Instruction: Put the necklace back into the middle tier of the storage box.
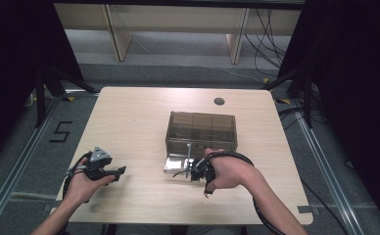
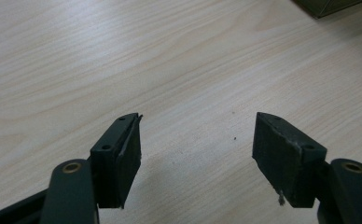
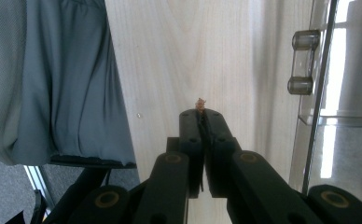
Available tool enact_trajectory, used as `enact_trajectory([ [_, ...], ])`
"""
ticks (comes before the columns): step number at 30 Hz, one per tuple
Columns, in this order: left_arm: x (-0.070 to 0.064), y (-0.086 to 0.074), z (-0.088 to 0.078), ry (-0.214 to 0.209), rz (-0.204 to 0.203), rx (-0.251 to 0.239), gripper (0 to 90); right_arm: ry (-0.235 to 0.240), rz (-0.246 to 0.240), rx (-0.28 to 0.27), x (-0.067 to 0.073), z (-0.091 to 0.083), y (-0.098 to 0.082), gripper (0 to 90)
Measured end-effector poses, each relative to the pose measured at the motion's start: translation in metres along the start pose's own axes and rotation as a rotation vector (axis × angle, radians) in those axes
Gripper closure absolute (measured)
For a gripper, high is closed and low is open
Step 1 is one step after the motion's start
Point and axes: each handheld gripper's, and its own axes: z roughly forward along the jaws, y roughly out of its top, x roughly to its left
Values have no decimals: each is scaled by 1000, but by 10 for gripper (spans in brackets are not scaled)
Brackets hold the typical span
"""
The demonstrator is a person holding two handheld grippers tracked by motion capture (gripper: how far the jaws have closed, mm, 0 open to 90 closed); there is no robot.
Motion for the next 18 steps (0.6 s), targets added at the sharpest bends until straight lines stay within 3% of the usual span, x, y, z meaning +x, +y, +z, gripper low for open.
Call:
enact_trajectory([
  [5,0,0,1,-6,-11,-6,323,15,45,-5,1,-1,-5,877],
  [15,0,0,0,-5,-2,-3,323,31,36,-17,-2,3,-11,877],
  [16,0,-1,1,-5,-3,-6,323,27,77,13,1,0,-12,877],
  [17,0,0,0,-4,-2,-5,323,32,71,-9,-1,2,-14,877],
  [18,0,0,0,-5,-1,-2,323,27,83,17,0,0,-14,877],
])
